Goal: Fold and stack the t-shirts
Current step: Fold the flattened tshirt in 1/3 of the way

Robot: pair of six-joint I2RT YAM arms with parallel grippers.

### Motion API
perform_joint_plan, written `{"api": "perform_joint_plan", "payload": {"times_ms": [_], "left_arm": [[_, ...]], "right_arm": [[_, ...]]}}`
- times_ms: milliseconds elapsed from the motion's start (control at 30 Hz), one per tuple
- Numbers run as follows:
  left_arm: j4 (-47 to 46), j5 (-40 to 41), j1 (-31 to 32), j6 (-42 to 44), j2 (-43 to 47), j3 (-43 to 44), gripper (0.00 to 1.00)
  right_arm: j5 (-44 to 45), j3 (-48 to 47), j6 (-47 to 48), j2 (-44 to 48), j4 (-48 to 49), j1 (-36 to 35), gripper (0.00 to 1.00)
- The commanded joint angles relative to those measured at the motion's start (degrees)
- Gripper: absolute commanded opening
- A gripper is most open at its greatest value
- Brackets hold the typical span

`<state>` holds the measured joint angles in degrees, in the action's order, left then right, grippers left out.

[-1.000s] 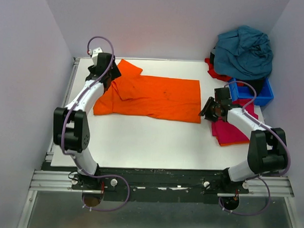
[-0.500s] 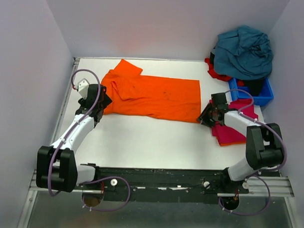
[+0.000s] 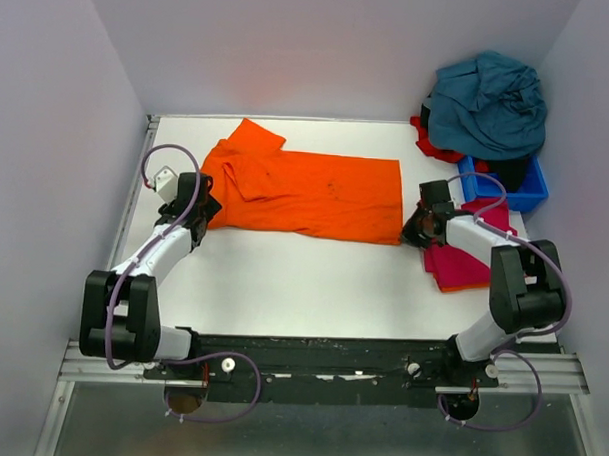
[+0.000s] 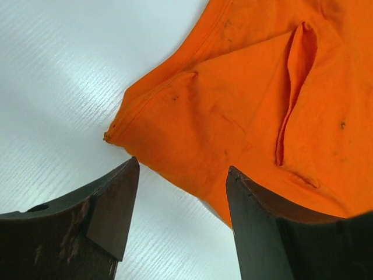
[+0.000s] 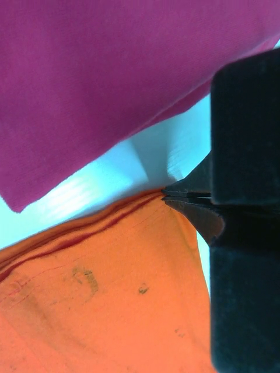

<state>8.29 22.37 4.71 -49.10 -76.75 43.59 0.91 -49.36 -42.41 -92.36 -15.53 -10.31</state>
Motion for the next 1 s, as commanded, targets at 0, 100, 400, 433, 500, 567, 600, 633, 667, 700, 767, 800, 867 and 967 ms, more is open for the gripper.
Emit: {"api": "perform_joint_plan", "payload": {"times_ms": [0,100,400,433,500,567,600,633,667,700,767,800,867,967], "left_arm": [[-0.30,-0.13,-0.32,-2.66,-2.26,0.18,0.71],[0.58,1.00,-0.32,-3.80,-3.14,0.09,0.68],[1.64,3.99,-0.40,-8.55,-6.13,-1.41,0.61],[2.07,4.52,-0.40,-8.99,-6.39,-1.15,0.61],[3.56,5.92,-0.40,-10.04,-7.18,-0.62,0.61],[6.72,8.03,-0.40,-11.71,-8.32,0.52,0.59],[7.17,8.30,-0.40,-11.54,-8.76,0.70,0.58],[6.91,8.22,-0.49,-11.37,-9.38,0.79,0.58],[6.91,7.95,-0.49,-11.45,-9.90,0.97,0.57],[6.56,7.52,-0.49,-11.46,-10.52,0.97,0.57],[5.60,6.64,-0.58,-11.63,-11.75,1.23,0.55],[5.24,6.11,-0.75,-11.63,-12.63,1.67,0.55],[4.54,5.05,-0.93,-11.63,-14.73,2.46,0.54],[3.92,4.00,-1.81,-11.28,-16.59,3.34,0.36]], "right_arm": [[5.85,-1.34,2.77,3.58,-4.15,-0.07,0.01],[6.56,-2.31,4.35,4.38,-6.35,0.20,0.01],[4.89,-2.40,5.32,3.59,-5.83,0.29,0.01],[4.81,-2.32,5.41,3.67,-5.65,0.29,0.01],[4.81,-2.23,5.50,3.76,-5.56,0.29,0.01],[4.72,-2.40,5.50,3.59,-5.48,0.29,0.01],[4.72,-2.40,5.59,3.50,-5.30,0.29,0.01],[4.80,-2.40,5.50,3.50,-5.30,0.29,0.01],[4.89,-2.32,5.59,3.41,-5.30,0.29,0.01],[4.81,-2.40,5.59,3.32,-5.30,0.29,0.01],[4.63,-2.49,5.59,3.24,-5.13,0.29,0.01],[4.46,-2.58,5.50,3.24,-5.12,0.29,0.01],[4.28,-2.49,5.59,3.32,-5.12,0.29,0.01],[4.45,-2.40,5.59,3.85,-5.21,0.29,0.01]]}}
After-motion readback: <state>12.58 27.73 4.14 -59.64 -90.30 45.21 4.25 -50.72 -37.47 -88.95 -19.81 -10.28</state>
